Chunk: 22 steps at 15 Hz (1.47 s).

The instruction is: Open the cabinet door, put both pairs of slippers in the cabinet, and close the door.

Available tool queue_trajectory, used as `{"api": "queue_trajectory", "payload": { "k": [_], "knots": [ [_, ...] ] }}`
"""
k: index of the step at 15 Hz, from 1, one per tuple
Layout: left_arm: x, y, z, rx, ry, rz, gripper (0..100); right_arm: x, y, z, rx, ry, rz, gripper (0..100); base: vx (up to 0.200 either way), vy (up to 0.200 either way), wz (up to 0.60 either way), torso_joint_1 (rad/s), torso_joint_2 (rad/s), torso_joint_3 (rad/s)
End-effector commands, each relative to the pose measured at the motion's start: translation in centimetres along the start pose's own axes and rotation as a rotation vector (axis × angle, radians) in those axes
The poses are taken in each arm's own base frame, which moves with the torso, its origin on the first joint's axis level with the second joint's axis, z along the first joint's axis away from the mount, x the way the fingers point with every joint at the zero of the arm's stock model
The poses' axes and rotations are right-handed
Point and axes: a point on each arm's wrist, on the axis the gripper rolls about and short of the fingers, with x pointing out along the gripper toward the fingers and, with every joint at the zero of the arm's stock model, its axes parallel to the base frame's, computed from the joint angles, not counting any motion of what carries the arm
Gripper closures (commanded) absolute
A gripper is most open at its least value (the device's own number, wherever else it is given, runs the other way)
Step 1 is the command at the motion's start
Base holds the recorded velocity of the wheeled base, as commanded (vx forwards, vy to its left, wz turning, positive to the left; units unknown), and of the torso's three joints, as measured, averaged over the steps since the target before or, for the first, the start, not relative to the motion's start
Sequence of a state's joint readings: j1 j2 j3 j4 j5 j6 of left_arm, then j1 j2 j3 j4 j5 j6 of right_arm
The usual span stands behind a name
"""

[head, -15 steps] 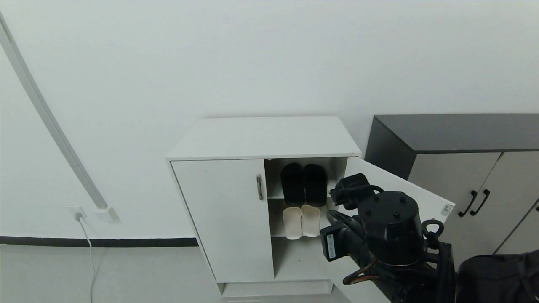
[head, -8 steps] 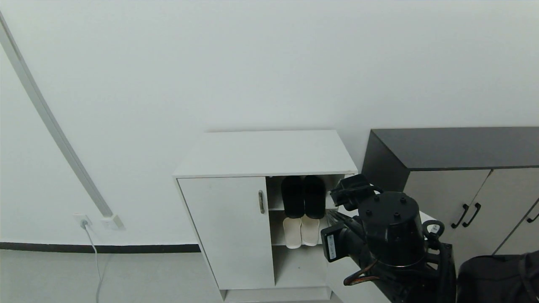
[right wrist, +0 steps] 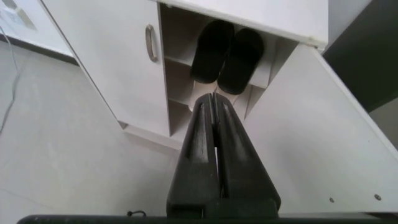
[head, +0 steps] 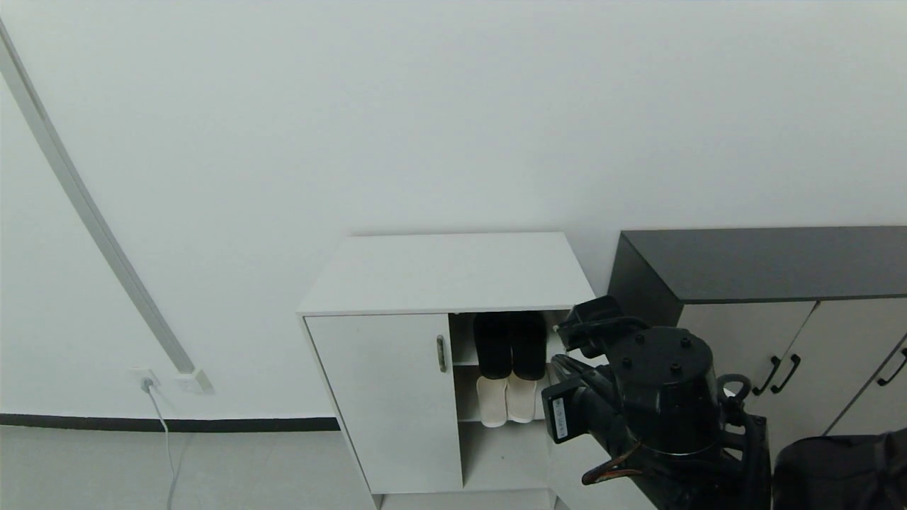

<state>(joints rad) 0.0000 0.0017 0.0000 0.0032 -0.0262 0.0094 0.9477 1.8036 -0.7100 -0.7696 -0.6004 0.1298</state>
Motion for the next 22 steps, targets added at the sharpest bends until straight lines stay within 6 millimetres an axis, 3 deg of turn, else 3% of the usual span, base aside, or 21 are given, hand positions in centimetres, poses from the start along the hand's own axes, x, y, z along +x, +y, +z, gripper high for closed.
{"api": "queue_trajectory", "payload": {
  "k": [1,9,15,22],
  "knots": [
    [0.0,0.0,0.0,0.0,0.0,0.0,100,0.0,0.0,-0.3,-0.012,0.005,0.0,100,0.0,0.0,0.0,0.0,0.0,0.0],
    [0.0,0.0,0.0,0.0,0.0,0.0,100,-0.1,-0.2,-0.6,-0.027,0.011,0.001,100,0.0,0.0,0.0,0.0,0.0,0.0],
    [0.0,0.0,0.0,0.001,0.0,0.0,100,0.0,-0.3,-0.7,-0.045,0.015,-0.005,100,0.0,0.0,-0.6,0.002,0.0,0.0],
    [0.0,0.0,0.0,0.001,0.0,0.0,100,1.5,-0.5,-1.3,-0.049,-0.016,-0.03,100,0.0,0.0,0.0,0.0,0.0,0.0]
  ]
}}
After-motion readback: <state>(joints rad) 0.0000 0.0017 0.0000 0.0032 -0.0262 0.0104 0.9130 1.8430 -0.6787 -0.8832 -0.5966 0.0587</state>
